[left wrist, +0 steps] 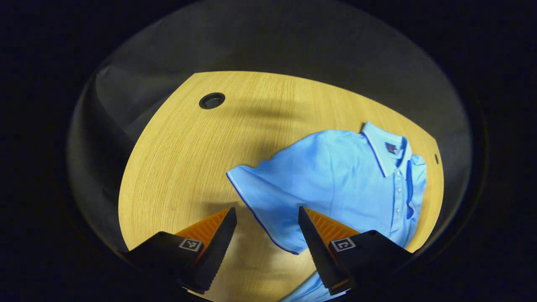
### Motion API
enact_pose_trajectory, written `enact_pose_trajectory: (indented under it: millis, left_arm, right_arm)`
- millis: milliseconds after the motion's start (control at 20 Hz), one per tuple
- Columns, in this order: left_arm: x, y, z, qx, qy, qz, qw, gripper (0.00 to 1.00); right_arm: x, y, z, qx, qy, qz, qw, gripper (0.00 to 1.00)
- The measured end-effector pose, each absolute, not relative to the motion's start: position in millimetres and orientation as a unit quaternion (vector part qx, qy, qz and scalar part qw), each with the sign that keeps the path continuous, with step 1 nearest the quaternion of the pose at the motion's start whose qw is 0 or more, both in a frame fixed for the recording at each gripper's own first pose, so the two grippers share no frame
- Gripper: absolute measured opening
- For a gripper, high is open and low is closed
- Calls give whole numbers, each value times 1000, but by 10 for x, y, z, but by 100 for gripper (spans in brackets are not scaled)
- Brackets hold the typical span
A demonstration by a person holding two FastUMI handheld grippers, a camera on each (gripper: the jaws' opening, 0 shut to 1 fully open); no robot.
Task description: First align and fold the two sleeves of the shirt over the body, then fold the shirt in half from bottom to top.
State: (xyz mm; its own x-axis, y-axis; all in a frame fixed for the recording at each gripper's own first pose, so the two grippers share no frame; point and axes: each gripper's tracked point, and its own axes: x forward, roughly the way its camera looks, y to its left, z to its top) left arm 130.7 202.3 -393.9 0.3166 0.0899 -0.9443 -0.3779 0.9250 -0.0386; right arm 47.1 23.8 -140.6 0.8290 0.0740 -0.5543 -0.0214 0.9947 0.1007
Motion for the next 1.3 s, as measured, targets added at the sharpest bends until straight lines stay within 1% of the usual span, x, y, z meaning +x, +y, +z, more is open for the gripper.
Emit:
enact_pose_trajectory:
  millis: [100,200,250,500,550,650,950,1100,1300]
  left_arm:
    - [1312,2010,-4003,-130,580,155,789,98]
    - [1351,2014,-4009,-119,582,156,789,92]
    - [1408,1986,-4001,-116,578,153,793,93]
    - [1550,1826,-3974,-96,573,133,803,13]
    - [1574,1761,-3965,-100,573,123,804,10]
    - [1643,1646,-3905,-107,564,103,812,10]
    - [1876,1266,-3488,-79,531,42,843,9]
    - [1959,1024,-3381,-64,523,10,850,9]
    - [2035,680,-3327,-45,524,-37,850,10]
  right_arm:
    - [363,139,-1445,52,294,17,954,93]
    - [265,44,-1463,58,295,11,954,94]
    - [208,-21,-1468,60,297,6,953,94]
    - [47,-184,-1505,74,297,-12,952,94]
    - [2,-216,-1516,76,299,-16,951,94]
    - [-80,-246,-1540,82,301,-20,950,94]
    - [-256,-294,-1657,90,314,-26,945,94]
    - [-320,-283,-1703,93,320,-28,942,94]
    - [-478,-291,-1779,100,328,-38,939,96]
